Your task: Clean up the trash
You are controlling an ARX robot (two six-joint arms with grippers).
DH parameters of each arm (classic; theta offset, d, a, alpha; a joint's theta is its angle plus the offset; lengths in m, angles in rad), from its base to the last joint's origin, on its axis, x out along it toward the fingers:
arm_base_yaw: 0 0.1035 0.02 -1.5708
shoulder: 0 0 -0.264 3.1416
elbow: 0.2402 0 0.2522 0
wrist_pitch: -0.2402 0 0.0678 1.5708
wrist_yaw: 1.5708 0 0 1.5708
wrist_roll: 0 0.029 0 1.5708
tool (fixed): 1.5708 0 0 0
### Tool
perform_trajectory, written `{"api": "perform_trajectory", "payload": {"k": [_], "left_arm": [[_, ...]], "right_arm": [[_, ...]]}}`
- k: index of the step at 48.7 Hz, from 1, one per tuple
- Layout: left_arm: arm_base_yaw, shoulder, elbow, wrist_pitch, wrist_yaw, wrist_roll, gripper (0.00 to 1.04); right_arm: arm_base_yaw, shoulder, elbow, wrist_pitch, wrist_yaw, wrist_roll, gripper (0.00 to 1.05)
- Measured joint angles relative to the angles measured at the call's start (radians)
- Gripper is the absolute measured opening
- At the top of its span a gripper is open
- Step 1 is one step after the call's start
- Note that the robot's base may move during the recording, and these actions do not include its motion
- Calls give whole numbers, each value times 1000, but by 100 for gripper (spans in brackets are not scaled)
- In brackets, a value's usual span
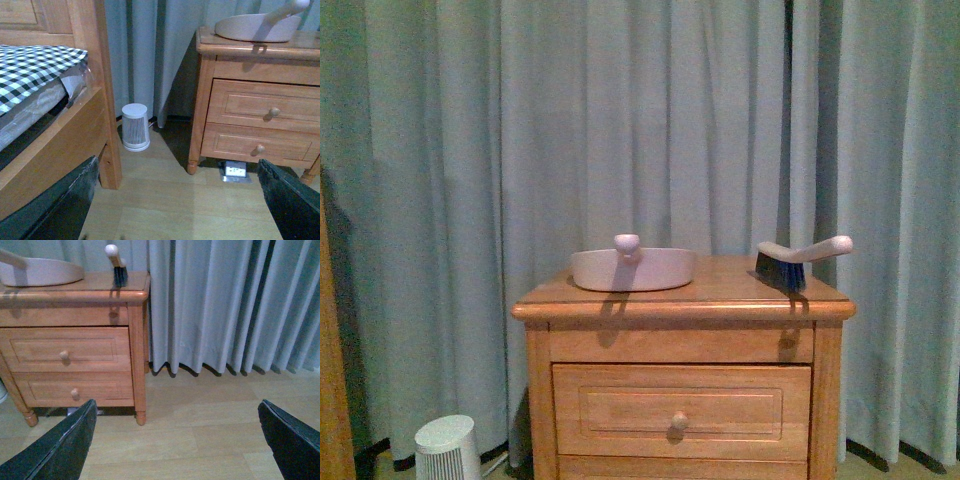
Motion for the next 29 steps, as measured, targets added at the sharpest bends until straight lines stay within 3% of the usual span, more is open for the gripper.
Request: {"api": "perform_trajectory", "payload": {"k": [29], "left_arm": [[0, 0, 0, 0, 0, 0, 97]], "right_arm": [[0, 0, 0, 0, 0, 0, 97]]}}
